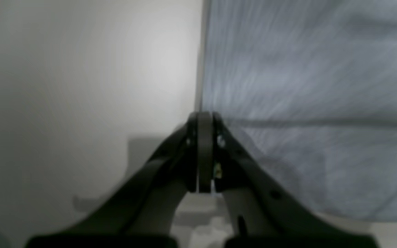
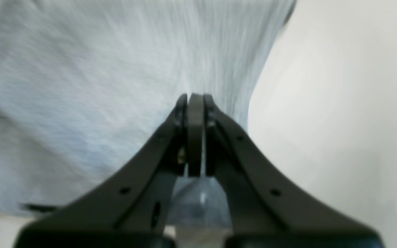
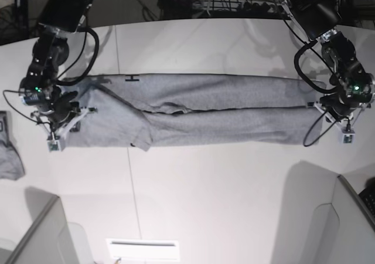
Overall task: Fold the T-shirt properly
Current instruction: 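Close both grippers on the two ends of the grey strip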
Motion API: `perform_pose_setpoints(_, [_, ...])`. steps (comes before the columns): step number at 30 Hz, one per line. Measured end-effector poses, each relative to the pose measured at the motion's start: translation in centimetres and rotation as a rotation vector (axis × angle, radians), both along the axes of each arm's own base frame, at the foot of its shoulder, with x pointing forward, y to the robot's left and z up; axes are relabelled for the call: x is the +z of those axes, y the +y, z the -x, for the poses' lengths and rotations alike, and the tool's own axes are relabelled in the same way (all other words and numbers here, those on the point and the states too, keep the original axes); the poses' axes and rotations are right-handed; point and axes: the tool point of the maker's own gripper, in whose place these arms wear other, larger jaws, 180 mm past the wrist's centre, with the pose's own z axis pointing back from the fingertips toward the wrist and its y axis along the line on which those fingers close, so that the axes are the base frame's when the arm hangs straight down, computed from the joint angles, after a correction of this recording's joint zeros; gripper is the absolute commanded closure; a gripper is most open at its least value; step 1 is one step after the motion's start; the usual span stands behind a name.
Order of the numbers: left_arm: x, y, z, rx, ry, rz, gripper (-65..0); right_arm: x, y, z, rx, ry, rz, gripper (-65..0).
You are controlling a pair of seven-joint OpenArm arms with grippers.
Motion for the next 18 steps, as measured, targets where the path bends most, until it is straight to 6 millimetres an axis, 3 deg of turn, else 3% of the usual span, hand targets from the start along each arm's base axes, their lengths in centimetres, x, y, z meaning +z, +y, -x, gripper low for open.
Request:
perform_pose_setpoints(5, [2.0,3.6,3.0,0.099,-0.032,0.009,0.0,2.6,1.5,1.2,0.043,-0.079,-0.017,0.0])
perform_pose_setpoints(11, [2.8,4.7,4.0,0.111,-0.083,0.053,0.0,2.0,1.9,2.7,0.049,-0.056,-0.012,0.0])
perform_pose_setpoints(15, [1.2,5.8,4.8,0.161,-0.094,0.115,-38.8,0.9,2.7,3.7,0.045,-0.023,-0.031,0.0])
perform_pose_setpoints(18, [-1.0,5.9,5.4,0.191,-0.047,0.165,-55.0,0.3,3.4,4.2,0.046,-0.008,-0.06,0.0])
